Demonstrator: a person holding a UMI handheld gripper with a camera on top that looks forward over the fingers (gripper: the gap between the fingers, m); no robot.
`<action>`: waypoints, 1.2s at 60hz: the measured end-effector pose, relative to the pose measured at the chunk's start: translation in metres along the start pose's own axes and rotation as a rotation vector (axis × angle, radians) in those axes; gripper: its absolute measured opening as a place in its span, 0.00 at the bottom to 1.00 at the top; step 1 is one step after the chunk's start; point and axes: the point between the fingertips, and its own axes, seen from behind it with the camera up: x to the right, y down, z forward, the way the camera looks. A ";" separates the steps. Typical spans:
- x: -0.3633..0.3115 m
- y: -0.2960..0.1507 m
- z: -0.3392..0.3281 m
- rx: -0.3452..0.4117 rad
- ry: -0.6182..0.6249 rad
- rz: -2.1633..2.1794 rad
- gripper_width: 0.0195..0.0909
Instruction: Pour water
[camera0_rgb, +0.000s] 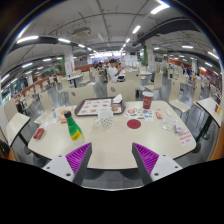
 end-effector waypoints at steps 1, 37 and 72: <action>0.004 -0.001 0.010 0.003 0.000 -0.005 0.88; -0.097 0.044 0.067 0.142 -0.149 -0.051 0.87; -0.163 -0.015 0.251 0.389 0.093 -0.088 0.40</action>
